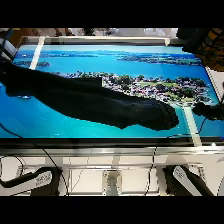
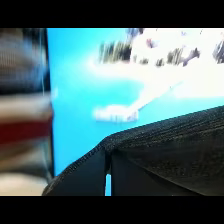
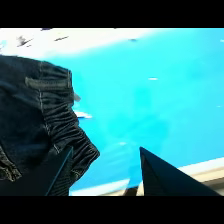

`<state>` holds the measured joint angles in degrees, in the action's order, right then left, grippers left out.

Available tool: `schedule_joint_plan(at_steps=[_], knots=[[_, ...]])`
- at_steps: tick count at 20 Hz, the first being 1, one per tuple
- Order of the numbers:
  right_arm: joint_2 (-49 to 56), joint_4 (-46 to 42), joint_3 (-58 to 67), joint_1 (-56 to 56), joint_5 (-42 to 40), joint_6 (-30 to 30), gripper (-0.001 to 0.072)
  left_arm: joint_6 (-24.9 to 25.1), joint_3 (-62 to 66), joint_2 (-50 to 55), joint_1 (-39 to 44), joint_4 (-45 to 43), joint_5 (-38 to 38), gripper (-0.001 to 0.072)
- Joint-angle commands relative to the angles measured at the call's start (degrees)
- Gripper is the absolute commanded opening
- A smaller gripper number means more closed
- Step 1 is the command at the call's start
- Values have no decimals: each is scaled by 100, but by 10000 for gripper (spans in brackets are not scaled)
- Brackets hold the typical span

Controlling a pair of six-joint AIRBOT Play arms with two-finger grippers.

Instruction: Fold the clothes and pants, and hang the long-sleeved shirts on hangers.

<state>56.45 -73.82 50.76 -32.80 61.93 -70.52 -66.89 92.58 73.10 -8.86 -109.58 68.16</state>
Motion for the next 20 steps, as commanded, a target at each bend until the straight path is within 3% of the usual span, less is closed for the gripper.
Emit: schedule_joint_plan(at_steps=[1, 5, 11, 14, 20], knots=[[612, 205, 7, 741, -168, 109, 459, 133, -363, -275, -516, 553, 577, 20], [1784, 203, 595, 1755, -560, -129, 459, 308, -1095, -264, -527, 553, 769, 20], [3504, 24, 2129, 2116, -319, -754, 458, 413, -1692, -262, -584, 470, 1141, 20], [3965, -420, 2212, 2116, -234, -957, 459, 413, -1694, -249, -675, 470, 1381, 20], [4284, -372, 2212, 2159, -142, -863, 452, 385, -1694, -247, -732, 494, 1399, 20]])
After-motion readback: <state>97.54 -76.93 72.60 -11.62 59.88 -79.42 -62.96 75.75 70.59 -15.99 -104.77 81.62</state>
